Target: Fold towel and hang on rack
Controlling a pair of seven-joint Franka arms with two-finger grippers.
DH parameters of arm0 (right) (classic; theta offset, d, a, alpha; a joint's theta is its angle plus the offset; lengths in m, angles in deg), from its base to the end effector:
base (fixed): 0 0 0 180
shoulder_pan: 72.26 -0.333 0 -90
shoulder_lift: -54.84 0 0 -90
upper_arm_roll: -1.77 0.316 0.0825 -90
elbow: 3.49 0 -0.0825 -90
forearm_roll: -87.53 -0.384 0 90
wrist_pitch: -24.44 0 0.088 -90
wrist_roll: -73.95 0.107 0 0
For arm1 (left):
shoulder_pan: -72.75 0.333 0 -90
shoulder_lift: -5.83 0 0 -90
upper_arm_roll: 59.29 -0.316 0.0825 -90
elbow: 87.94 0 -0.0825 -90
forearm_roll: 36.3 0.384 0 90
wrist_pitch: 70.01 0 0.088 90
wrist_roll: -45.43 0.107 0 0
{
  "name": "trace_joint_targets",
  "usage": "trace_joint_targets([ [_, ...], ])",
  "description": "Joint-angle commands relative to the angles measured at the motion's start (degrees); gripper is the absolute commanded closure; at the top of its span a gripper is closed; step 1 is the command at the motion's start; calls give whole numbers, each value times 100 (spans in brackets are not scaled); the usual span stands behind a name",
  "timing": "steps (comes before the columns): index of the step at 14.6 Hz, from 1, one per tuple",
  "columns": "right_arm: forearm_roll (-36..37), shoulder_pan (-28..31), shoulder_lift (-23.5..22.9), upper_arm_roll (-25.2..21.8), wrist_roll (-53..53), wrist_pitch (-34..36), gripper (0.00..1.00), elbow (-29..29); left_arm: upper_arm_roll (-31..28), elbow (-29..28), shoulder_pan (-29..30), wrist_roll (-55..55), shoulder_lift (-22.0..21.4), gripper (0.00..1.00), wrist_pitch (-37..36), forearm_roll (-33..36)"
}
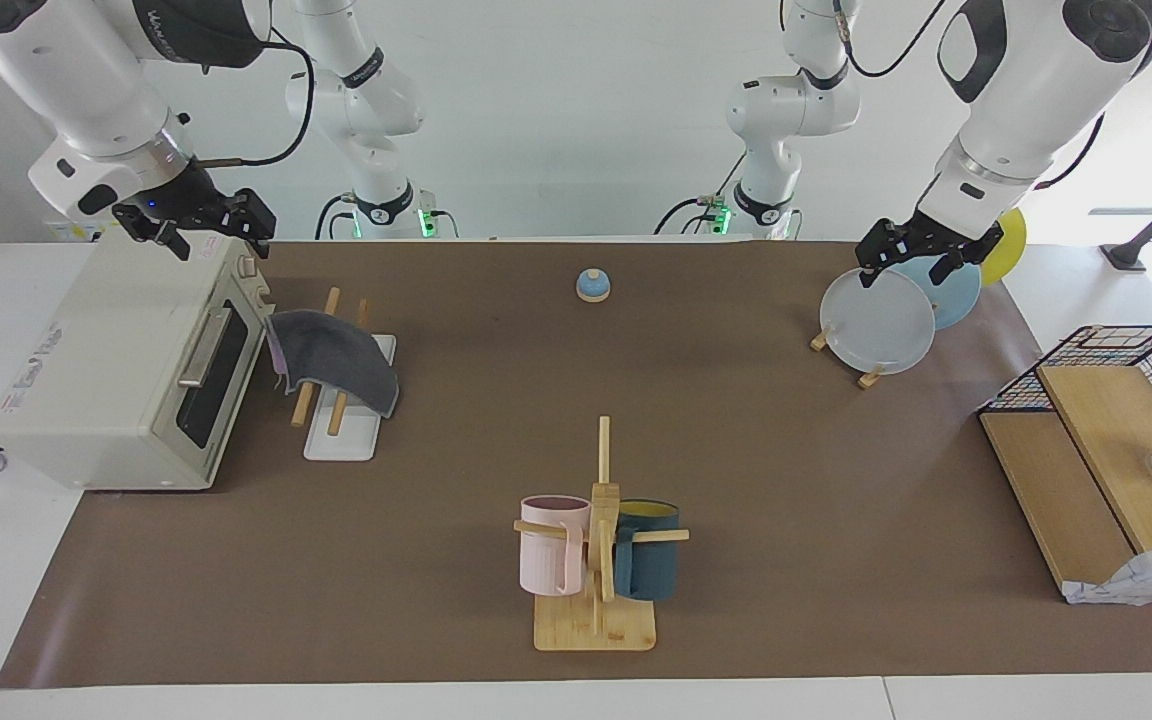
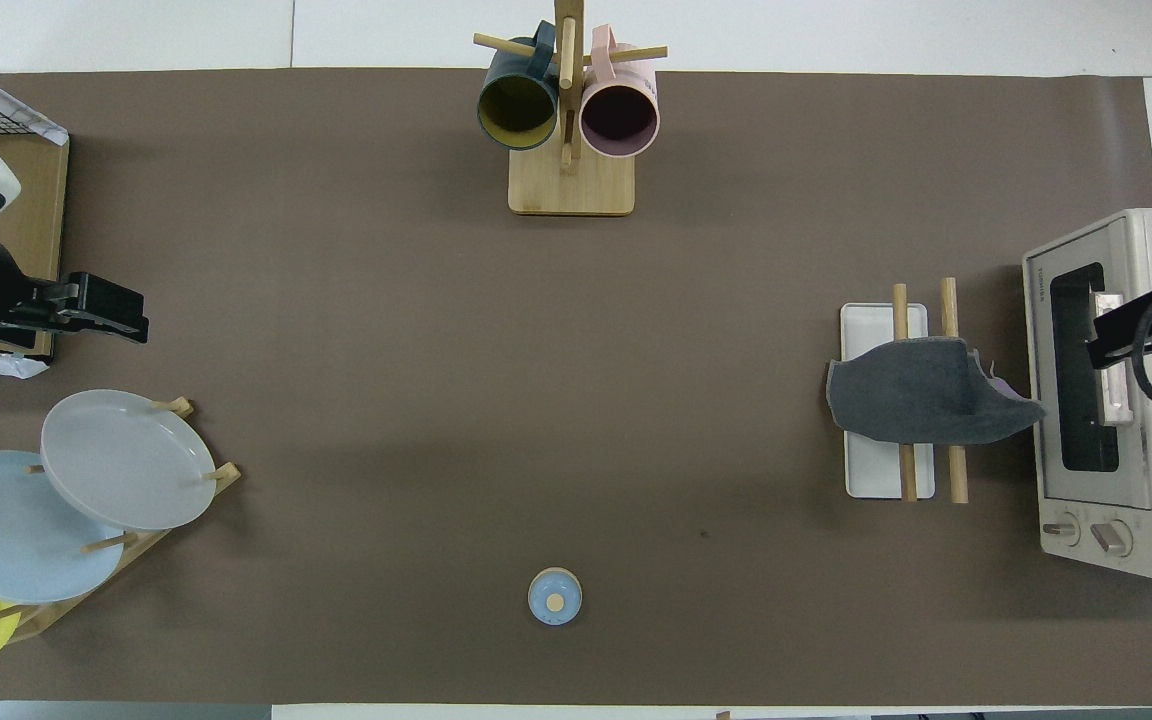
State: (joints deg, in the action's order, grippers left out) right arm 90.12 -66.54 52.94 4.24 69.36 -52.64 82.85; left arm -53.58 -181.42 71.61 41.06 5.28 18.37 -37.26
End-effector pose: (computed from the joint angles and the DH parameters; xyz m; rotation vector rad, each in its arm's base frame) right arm 0.5386 -0.0366 0.6185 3.0963 0.0274 -0.3064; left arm 0.5423 -0.0672 0.5989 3.1304 -0.0674 -0.1263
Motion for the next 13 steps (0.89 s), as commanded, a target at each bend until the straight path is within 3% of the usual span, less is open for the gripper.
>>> trace_joint_targets([
  [1, 74, -369, 137, -369, 73, -184, 0, 191, -35, -171, -18, 32, -138, 0, 127, 122],
  [13, 66, -212, 164, -344, 73, -378, 0, 208, -35, -180, -10, 32, -138, 0, 127, 122],
])
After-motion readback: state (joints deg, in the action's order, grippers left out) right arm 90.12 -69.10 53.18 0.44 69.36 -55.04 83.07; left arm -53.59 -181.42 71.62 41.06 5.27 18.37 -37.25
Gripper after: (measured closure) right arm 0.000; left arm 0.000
